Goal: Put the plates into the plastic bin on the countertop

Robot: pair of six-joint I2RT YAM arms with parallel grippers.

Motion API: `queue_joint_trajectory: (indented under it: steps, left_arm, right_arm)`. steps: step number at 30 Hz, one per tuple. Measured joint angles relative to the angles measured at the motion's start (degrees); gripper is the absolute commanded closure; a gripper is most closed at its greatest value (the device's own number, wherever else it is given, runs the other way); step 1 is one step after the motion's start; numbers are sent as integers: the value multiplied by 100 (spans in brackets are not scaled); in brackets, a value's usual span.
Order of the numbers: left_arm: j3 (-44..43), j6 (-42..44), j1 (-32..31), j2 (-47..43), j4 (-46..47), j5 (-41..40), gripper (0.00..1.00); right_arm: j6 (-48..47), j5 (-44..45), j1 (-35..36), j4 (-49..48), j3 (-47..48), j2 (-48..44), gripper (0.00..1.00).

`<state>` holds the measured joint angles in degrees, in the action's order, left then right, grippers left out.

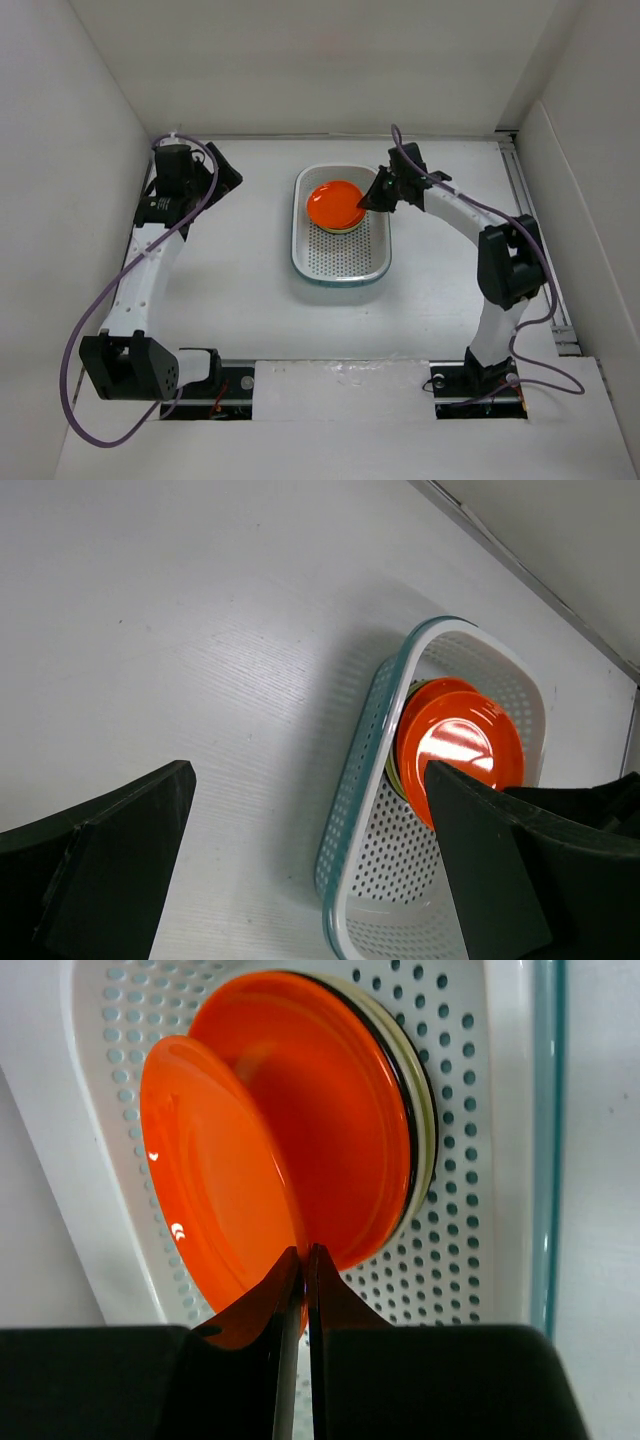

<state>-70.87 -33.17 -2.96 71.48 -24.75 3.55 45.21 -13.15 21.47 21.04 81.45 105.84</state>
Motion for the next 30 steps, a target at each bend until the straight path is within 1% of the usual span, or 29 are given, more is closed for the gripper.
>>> queue_joint_trajectory:
  steps: [1,4,6,9,10,13,15,17,18,19,21,26,30]
  left_arm:
    - [11,17,0,-2,0,2,0]
    - [66,90,0,-9,4,2,0]
    - [114,131,0,-13,-4,2,0]
    - [125,166,-2,-17,-13,2,0]
    - [125,184,-2,-22,-13,2,0]
    - [127,225,-2,-35,-13,2,0]
    - [127,234,-2,-42,-13,2,0]
    - [127,243,-2,-42,-15,2,0]
    - [127,249,-2,-42,-20,0,0]
    - [127,260,-2,-42,-37,-13,0]
    - [127,278,-2,-50,-101,-111,0]
    - [52,295,-2,-201,-400,-487,0]
    - [-66,282,-2,-640,-612,-839,0]
  right_arm:
    - [-11,-31,13,-7,87,131,100]
    - [-44,-37,0,-70,348,444,90]
    - [-50,-33,0,-127,402,507,89]
    - [-48,-11,-2,-201,402,507,82]
    - [-46,-7,-2,-208,413,507,77]
    - [-61,61,-2,-146,520,505,45]
    - [-109,157,-2,-129,579,452,38]
    - [-142,278,-2,-52,579,358,35]
    - [-157,372,-2,-7,566,273,31]
    - [-168,444,-2,13,529,155,23]
    - [-192,638,-2,85,365,-227,0]
    - [-354,1228,68,385,90,-1585,0]
    - [-498,2076,498,780,-59,-2924,0]
